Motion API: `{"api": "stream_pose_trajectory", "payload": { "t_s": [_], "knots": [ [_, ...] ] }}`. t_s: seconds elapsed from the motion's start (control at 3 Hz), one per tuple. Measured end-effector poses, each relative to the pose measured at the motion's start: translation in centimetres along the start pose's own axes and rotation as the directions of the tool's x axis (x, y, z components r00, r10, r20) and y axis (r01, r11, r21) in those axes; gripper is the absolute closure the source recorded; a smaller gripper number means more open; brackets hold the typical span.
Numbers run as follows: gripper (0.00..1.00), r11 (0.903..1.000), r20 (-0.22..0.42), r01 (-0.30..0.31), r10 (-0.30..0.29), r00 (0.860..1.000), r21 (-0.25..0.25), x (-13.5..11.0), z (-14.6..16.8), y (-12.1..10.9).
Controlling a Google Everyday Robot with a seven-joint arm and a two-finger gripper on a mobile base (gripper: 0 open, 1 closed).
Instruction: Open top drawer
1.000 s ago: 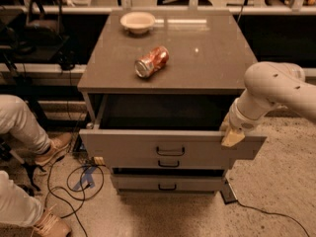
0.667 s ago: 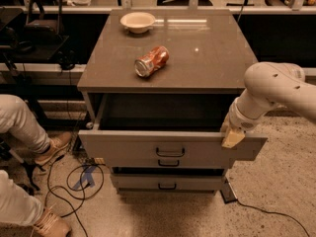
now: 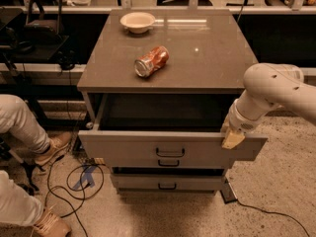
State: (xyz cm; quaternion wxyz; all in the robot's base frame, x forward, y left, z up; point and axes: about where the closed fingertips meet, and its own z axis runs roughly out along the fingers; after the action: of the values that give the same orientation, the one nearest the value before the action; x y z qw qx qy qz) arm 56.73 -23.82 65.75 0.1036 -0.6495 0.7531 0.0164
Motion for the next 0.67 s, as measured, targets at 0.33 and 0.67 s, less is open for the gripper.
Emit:
{"api": "stream_pose_trajectory", "payload": {
  "t_s": [0.33, 0.67],
  "knots": [
    [0.16, 1.0, 0.0, 0.001, -0.001, 1.0, -0.003, 0.0, 0.1, 0.1],
    [0.0, 0.9989, -0.022, 0.039, -0.039, 0.999, -0.027, 0.0, 0.5, 1.1]
  ]
}}
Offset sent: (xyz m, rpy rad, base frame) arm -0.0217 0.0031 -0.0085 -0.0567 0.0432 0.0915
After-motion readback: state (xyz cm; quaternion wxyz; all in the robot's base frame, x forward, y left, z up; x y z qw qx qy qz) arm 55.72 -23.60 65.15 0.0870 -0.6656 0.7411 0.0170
